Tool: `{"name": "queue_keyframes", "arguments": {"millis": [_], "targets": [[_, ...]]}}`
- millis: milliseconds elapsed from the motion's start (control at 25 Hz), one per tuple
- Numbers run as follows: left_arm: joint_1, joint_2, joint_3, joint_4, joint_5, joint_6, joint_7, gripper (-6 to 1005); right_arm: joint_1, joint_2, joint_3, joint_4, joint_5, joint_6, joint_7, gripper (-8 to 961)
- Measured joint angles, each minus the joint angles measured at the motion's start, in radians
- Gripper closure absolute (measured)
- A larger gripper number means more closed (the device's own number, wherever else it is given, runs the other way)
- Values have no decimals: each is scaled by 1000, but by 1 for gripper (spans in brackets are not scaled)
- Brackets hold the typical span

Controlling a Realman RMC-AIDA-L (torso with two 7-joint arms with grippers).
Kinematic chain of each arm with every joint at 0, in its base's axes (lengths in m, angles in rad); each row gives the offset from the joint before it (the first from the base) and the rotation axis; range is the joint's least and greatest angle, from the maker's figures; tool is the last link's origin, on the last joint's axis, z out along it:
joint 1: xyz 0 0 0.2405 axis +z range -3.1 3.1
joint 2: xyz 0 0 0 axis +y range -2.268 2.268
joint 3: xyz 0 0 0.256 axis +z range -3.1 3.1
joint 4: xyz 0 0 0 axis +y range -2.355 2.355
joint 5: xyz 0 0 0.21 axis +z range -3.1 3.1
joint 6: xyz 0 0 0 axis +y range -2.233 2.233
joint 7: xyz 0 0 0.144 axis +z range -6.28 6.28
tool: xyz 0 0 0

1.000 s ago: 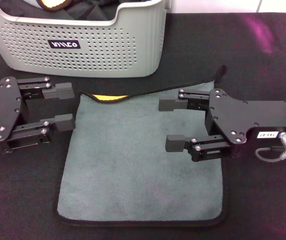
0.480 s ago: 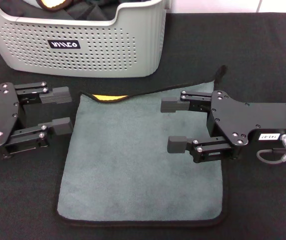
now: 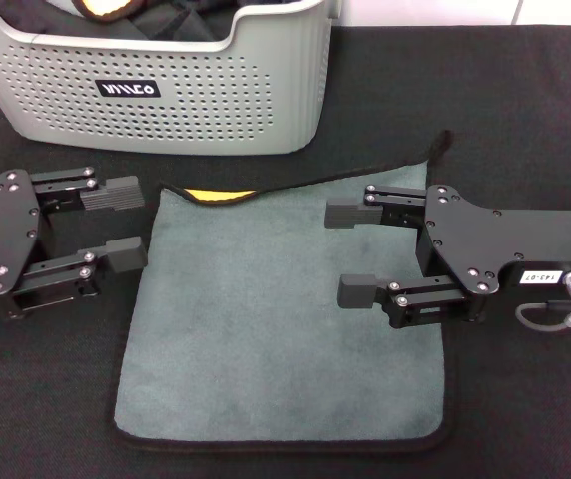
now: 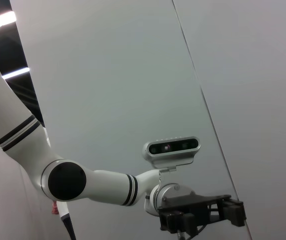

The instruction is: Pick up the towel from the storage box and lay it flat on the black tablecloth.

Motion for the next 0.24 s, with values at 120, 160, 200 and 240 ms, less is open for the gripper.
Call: {"name": "queue_keyframes", "arguments": {"millis": [120, 160, 200, 240], "targets": [[-1, 0, 0, -6, 0, 0, 3, 445, -4, 1, 4, 0, 0, 0, -6, 173], [-1, 0, 0, -6, 0, -1, 3, 445, -6, 1, 8, 0, 0, 0, -8, 173], [-1, 0, 0, -6, 0, -1, 4, 445, -9, 1, 12, 0, 0, 0, -11, 173], [-1, 0, -1, -6, 0, -1, 5, 445, -11, 1, 18, 0, 0, 0, -12, 173]]}}
